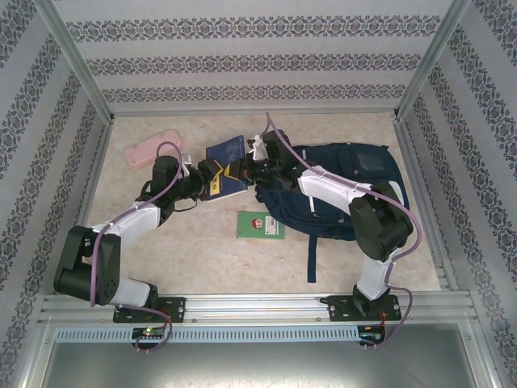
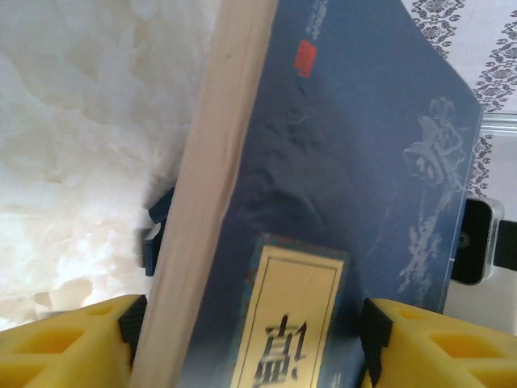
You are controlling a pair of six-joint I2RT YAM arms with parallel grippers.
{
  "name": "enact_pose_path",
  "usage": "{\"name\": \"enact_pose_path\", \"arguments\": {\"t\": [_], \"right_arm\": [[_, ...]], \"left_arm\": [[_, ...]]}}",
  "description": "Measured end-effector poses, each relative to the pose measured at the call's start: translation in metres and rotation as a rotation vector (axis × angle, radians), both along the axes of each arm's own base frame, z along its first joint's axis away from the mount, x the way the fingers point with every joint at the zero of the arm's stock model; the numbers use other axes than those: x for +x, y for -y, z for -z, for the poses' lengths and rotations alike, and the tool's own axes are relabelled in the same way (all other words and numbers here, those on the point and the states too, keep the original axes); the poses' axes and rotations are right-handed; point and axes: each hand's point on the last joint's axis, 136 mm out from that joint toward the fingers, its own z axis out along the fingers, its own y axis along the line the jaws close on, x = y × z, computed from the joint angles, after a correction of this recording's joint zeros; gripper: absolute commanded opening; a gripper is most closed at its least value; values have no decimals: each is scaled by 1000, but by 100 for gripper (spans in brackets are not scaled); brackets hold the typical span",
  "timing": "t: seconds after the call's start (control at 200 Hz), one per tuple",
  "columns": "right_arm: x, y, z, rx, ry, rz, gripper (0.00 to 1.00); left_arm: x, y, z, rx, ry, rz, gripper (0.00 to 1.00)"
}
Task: Pack the student bag
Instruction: Pass the book, then open the student bag at the middle-right of the table.
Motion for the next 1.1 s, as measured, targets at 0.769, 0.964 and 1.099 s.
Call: {"name": "enact_pose_path", "arguments": {"t": [0.769,0.964,1.099], "right_arm": [[10,58,41,-342,73,121,56],[26,132,27,-650,217,235,55],[30,172,37,-840,241,256,53]], "left_arm": [[3,-6,-5,52,-15,12,0],[1,-6,-12,100,14,40,0],[-3,-8,-10,128,10,53,0]]}}
